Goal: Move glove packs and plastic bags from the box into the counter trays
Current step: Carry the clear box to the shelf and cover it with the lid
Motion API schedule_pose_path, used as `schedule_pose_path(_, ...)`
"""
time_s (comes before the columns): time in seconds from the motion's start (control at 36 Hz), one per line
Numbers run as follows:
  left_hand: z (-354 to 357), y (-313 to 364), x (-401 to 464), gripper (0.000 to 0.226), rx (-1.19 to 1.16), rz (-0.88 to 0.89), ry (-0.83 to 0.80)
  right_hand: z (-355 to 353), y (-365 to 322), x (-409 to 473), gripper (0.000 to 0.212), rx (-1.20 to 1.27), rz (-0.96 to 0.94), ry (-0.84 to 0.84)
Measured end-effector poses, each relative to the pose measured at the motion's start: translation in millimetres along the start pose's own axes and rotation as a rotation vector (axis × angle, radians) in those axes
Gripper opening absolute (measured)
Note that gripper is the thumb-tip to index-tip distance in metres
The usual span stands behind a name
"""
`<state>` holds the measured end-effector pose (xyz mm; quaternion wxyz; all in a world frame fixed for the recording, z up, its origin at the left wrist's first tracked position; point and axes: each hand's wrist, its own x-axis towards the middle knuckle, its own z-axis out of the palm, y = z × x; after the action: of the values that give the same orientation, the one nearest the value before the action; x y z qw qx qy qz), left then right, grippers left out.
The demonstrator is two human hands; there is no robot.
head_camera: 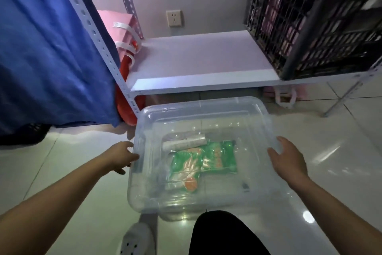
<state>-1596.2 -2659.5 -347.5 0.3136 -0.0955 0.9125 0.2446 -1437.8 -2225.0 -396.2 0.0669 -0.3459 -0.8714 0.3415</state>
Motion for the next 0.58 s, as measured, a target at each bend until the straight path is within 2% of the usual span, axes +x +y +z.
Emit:
schedule_pose_path(0.11, 3, -9, 8, 0.043, -0.156, 0.02, 0.005, -6, 13, -8, 0.033, 0.083, 0.022, 0.03)
schedule_pose_path(0.19, 4, -10, 14, 0.027, -0.241, 0.029, 0.008, -8, 9, 5, 0.036, 0.284, 0.125, 0.013)
schedule_pose_path(0.25, 5, -11, 18, 0.029, -0.301, 0.025, 0.015, -11, 7, 20, 0.041, 0.46, 0.211, -0.007)
schedule_pose_path(0.31, 3, -16, 20, 0.041, -0.381, -0.009, -0.035, -15, 10, 36, 0.055, 0.641, 0.325, -0.063)
schedule_pose_path(0.39, 1, -25, 20, 0.067, -0.554, -0.089, -0.209, -21, 23, 50, 0.096, 0.763, 0.533, -0.212)
schedule_pose_path(0.44, 2, -30, 19, 0.066, -0.603, -0.095, -0.329, -23, 33, 51, 0.105, 0.768, 0.615, -0.349)
schedule_pose_path(0.5, 5, -34, 17, 0.061, -0.599, -0.09, -0.362, -24, 39, 52, 0.096, 0.732, 0.609, -0.454)
schedule_pose_path(0.58, 3, -31, 17, 0.056, -0.56, -0.081, -0.29, -32, 35, 60, 0.076, 0.55, 0.492, -0.449)
